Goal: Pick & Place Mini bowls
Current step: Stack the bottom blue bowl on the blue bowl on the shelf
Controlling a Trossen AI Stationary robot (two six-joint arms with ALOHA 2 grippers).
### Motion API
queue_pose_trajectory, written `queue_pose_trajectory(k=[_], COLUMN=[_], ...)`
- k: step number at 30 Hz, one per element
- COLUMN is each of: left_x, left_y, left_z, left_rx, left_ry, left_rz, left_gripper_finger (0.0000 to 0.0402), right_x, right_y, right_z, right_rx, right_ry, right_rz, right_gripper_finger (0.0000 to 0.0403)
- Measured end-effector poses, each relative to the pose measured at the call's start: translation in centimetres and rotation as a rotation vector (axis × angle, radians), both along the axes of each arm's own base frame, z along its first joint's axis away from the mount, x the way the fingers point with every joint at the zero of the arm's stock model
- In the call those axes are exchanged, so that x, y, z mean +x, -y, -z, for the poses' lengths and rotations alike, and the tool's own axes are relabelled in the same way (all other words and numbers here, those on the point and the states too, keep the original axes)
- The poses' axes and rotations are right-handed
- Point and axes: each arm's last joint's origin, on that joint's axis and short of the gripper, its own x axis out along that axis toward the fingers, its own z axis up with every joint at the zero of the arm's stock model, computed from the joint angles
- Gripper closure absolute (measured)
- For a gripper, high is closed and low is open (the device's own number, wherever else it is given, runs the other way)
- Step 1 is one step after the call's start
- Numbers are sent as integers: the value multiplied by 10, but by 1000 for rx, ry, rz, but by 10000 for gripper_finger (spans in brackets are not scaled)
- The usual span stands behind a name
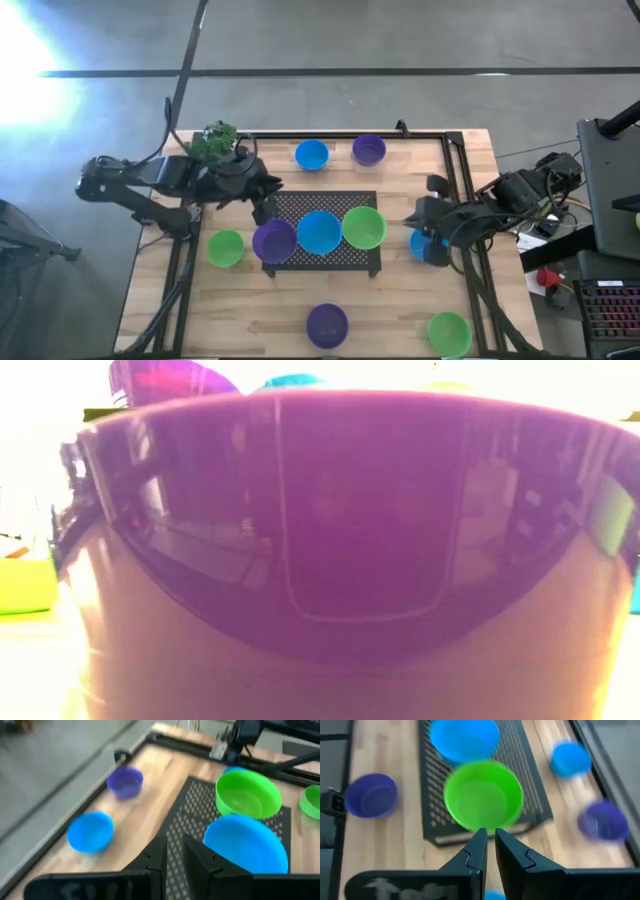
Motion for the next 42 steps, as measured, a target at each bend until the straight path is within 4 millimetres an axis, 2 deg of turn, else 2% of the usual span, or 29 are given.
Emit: queue_pose_trajectory(k=[8, 18, 23, 32, 42], left_x=[-9, -18, -17, -14, -14], left_y=[35, 72, 79, 82, 83], left_z=[-3, 21, 29, 32, 31], left_rx=[182, 268, 263, 291, 303], left_ry=[60, 76, 105, 107, 114], left_rz=[-33, -15, -17, 2, -6], left_gripper_finger=[352, 352, 352, 352, 352], right_x=[-5, -7, -12, -18, -17], right_y=[3, -3, -7, -11, -13], right_z=[27, 77, 100, 144, 170], right_rx=[51, 177, 197, 217, 256], right_ry=[-125, -342, -421, -528, -519], right_rz=[222, 366, 435, 495, 500], right_gripper_finger=[369, 369, 369, 369, 368])
